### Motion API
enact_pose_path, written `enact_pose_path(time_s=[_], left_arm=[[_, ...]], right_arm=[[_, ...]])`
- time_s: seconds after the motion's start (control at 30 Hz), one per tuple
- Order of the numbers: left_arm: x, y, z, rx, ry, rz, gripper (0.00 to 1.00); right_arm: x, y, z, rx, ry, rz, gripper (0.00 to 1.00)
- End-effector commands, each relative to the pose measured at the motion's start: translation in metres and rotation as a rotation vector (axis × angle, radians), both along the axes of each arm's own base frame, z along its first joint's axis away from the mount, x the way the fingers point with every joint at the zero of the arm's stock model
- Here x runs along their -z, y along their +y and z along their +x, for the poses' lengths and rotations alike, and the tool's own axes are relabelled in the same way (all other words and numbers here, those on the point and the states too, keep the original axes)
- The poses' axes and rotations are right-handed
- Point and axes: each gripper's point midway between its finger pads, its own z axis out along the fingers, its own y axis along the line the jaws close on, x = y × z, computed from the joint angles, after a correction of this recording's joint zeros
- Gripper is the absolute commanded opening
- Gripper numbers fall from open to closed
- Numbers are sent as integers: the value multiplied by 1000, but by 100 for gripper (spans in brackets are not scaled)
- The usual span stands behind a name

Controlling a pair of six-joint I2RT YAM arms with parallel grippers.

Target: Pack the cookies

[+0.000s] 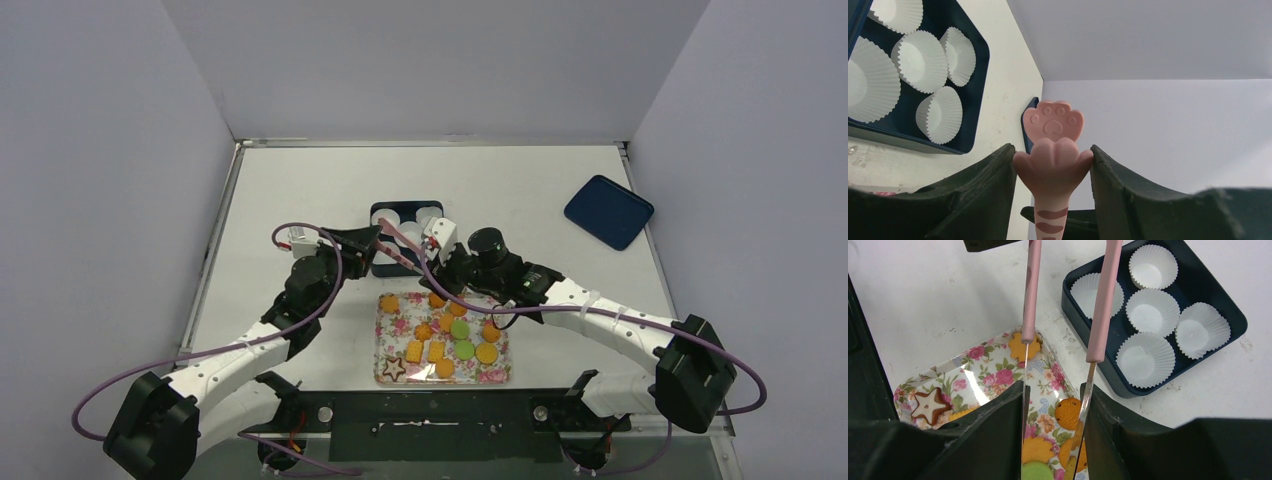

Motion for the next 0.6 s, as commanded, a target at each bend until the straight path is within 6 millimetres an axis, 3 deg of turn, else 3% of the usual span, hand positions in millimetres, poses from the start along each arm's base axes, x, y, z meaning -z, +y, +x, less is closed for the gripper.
enact_pose_path(time_s=[0.0, 0.23, 0.57], left_arm=[[-19, 0, 5, -3, -53, -20, 48], [-1, 3, 3, -11, 2, -29, 33], [22, 6, 1, -23, 55, -23, 32]], right_arm=[[-37, 15, 1, -49, -68, 84, 41], [-52, 16, -3, -59, -88, 130, 44], [-73, 14, -11, -73, -107, 192, 45]])
